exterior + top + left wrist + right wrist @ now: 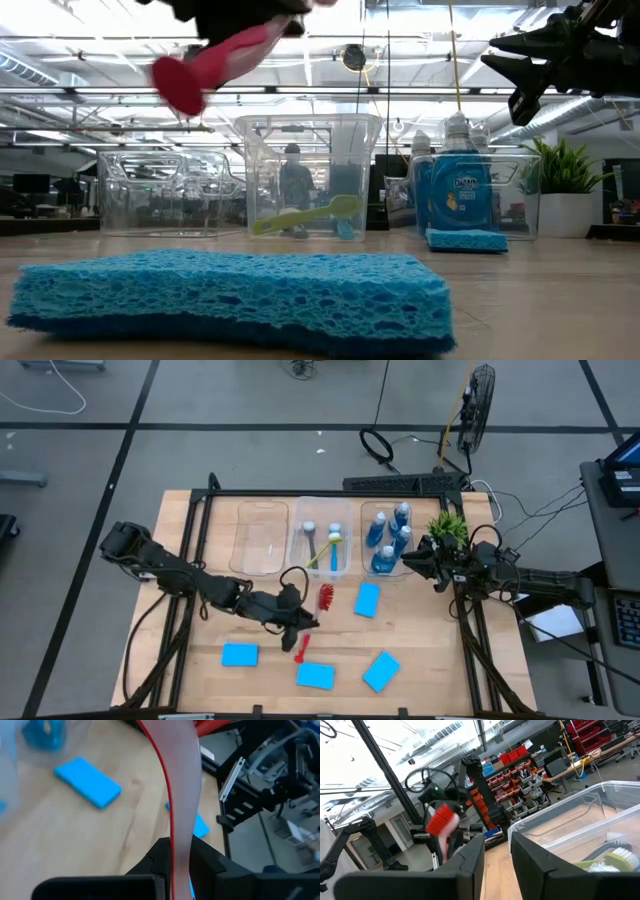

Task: Pick & Place Kitchen Sink Supplies
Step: Put the orange dishwashing brush into the transparent white bin

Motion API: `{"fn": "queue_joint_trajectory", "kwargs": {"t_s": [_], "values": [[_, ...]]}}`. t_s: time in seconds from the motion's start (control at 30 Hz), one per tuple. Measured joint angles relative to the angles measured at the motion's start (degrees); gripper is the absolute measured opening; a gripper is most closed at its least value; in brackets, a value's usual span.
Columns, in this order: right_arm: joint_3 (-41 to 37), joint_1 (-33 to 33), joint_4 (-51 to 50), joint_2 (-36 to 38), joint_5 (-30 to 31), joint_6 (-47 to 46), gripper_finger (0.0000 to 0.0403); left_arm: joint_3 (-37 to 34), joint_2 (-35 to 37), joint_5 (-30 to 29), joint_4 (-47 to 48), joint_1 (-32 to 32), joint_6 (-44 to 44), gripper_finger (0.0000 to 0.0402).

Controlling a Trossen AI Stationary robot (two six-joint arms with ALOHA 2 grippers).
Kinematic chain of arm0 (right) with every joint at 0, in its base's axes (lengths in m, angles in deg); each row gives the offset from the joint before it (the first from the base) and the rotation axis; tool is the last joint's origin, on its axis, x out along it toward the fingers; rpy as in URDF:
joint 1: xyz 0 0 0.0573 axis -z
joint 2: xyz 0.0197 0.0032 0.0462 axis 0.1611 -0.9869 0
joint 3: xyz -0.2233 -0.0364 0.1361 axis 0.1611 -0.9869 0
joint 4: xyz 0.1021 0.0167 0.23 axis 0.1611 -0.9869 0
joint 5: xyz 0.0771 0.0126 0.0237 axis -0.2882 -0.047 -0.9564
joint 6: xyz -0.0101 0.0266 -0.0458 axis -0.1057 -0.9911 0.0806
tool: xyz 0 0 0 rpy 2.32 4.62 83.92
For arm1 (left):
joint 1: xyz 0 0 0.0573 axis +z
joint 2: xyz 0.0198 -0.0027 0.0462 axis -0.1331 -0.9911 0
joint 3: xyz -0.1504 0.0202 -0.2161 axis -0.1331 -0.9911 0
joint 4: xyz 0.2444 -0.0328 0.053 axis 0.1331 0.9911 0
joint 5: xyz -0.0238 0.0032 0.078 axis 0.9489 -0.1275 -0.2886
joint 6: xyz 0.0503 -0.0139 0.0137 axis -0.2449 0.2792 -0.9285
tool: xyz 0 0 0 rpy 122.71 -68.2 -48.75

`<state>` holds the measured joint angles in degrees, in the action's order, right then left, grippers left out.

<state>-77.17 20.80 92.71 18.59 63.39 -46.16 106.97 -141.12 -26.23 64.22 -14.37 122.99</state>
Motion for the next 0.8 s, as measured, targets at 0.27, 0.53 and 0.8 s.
{"fn": "queue_joint_trajectory", "kwargs": {"t_s": [0.27,0.53,0.8], "values": [[0.0,0.0,0.0,0.0,0.0,0.24,0.0086,0.0,0.02,7.71,-12.04,2.03,-12.65,0.0042],[0.0,0.01,0.0,0.01,0.01,0.24,0.0086,0.0,0.02,11.66,-19.35,6.3,-10.83,0.0042],[0.0,0.02,0.0,0.0,0.0,0.24,0.0086,0.0,0.02,29.59,-42.78,13.8,-13.91,0.0042]]}}
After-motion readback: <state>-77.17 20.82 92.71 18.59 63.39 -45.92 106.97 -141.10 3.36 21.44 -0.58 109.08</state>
